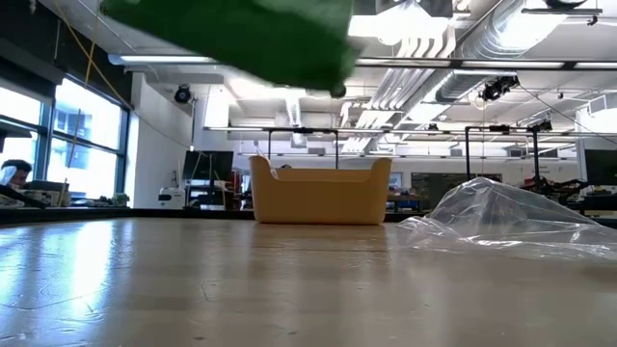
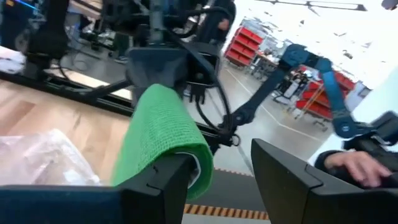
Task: Roll bandage
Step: Roll the green bandage
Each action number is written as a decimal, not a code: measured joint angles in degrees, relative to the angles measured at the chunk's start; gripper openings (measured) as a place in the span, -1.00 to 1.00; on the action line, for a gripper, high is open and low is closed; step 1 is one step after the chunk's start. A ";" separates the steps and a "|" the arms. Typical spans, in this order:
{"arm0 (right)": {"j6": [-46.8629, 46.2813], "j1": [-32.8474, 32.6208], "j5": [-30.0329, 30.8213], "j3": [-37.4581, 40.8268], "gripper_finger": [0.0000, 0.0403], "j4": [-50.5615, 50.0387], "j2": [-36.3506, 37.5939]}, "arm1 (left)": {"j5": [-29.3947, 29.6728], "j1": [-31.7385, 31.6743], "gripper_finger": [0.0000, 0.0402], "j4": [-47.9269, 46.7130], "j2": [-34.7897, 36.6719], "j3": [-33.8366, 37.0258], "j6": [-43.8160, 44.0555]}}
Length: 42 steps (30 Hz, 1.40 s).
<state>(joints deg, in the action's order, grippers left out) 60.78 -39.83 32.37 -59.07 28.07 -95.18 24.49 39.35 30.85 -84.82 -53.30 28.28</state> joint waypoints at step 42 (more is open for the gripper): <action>-85.14 6.66 -11.59 -5.42 -0.38 -4.17 -0.28 | 16.44 6.36 -0.95 -13.29 -0.02 -0.20 -71.01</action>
<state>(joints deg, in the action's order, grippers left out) -24.37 -33.17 20.78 -64.49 23.90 -95.46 40.93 45.71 17.57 -84.84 -53.49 -42.73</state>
